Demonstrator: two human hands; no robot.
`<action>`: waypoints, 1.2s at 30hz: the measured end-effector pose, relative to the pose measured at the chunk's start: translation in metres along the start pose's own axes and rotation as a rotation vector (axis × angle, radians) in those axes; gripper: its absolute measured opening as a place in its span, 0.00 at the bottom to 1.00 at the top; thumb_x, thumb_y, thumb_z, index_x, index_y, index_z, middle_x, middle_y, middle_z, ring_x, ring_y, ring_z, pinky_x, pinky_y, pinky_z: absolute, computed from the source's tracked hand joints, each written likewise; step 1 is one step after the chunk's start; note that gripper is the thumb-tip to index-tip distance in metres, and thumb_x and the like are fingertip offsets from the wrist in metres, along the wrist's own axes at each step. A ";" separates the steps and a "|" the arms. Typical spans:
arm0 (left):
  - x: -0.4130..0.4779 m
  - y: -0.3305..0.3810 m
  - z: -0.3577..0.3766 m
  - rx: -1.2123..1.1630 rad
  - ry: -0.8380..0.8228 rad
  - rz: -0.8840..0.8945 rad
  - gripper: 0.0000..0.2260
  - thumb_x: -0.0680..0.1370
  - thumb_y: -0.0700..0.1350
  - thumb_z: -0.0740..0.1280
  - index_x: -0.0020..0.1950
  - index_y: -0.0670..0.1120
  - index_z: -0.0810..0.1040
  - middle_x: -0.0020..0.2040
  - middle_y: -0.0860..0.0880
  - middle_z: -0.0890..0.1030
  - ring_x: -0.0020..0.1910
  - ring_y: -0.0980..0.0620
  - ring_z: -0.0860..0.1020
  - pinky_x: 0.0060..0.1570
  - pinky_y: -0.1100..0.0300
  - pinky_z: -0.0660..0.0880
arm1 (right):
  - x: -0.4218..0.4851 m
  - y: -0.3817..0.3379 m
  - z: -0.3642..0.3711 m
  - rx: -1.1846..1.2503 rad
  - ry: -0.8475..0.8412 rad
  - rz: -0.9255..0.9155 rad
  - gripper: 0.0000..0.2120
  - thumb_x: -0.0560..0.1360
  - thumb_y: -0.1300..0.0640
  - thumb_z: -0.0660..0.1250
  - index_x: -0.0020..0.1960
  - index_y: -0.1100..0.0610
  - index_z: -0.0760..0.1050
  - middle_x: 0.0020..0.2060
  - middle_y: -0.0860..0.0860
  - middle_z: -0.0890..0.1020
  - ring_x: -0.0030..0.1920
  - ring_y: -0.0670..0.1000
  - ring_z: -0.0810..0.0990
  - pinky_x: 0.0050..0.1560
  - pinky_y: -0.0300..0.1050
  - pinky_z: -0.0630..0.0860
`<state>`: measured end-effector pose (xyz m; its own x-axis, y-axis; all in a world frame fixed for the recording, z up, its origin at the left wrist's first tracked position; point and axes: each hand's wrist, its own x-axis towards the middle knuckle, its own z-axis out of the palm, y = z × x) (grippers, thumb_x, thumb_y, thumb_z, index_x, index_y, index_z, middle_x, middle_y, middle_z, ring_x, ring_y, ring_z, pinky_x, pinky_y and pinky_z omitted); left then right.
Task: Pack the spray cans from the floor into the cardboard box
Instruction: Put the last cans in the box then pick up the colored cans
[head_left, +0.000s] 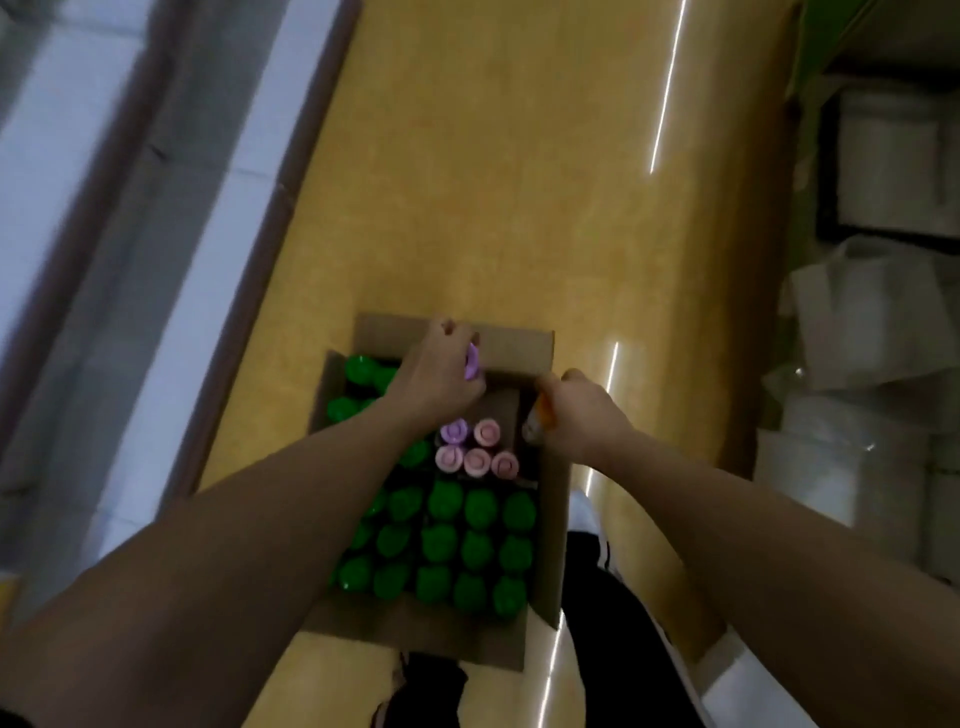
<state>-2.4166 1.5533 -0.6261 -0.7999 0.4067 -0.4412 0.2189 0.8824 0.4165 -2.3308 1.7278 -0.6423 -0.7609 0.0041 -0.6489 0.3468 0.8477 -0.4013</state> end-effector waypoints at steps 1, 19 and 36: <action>0.012 -0.010 0.018 -0.001 -0.005 -0.009 0.17 0.72 0.42 0.73 0.59 0.41 0.75 0.56 0.40 0.70 0.49 0.37 0.75 0.49 0.48 0.74 | 0.014 0.010 0.018 0.005 0.000 0.003 0.24 0.73 0.54 0.71 0.67 0.55 0.69 0.58 0.59 0.72 0.56 0.63 0.78 0.54 0.50 0.77; 0.109 -0.128 0.229 0.206 -0.055 -0.127 0.10 0.79 0.40 0.64 0.59 0.40 0.71 0.61 0.37 0.71 0.53 0.33 0.75 0.41 0.49 0.64 | 0.161 0.070 0.217 0.106 -0.015 0.151 0.19 0.78 0.55 0.68 0.65 0.58 0.68 0.59 0.60 0.73 0.56 0.63 0.77 0.54 0.56 0.78; 0.110 -0.136 0.247 0.214 -0.088 -0.227 0.14 0.80 0.45 0.63 0.64 0.41 0.71 0.64 0.37 0.70 0.60 0.33 0.73 0.49 0.45 0.70 | 0.156 0.070 0.237 0.141 -0.067 0.166 0.41 0.77 0.43 0.68 0.81 0.53 0.51 0.73 0.59 0.65 0.67 0.62 0.72 0.64 0.56 0.73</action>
<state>-2.3962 1.5363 -0.9277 -0.7926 0.2045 -0.5744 0.1601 0.9788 0.1274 -2.2955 1.6618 -0.9251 -0.6507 0.0978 -0.7530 0.5407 0.7560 -0.3691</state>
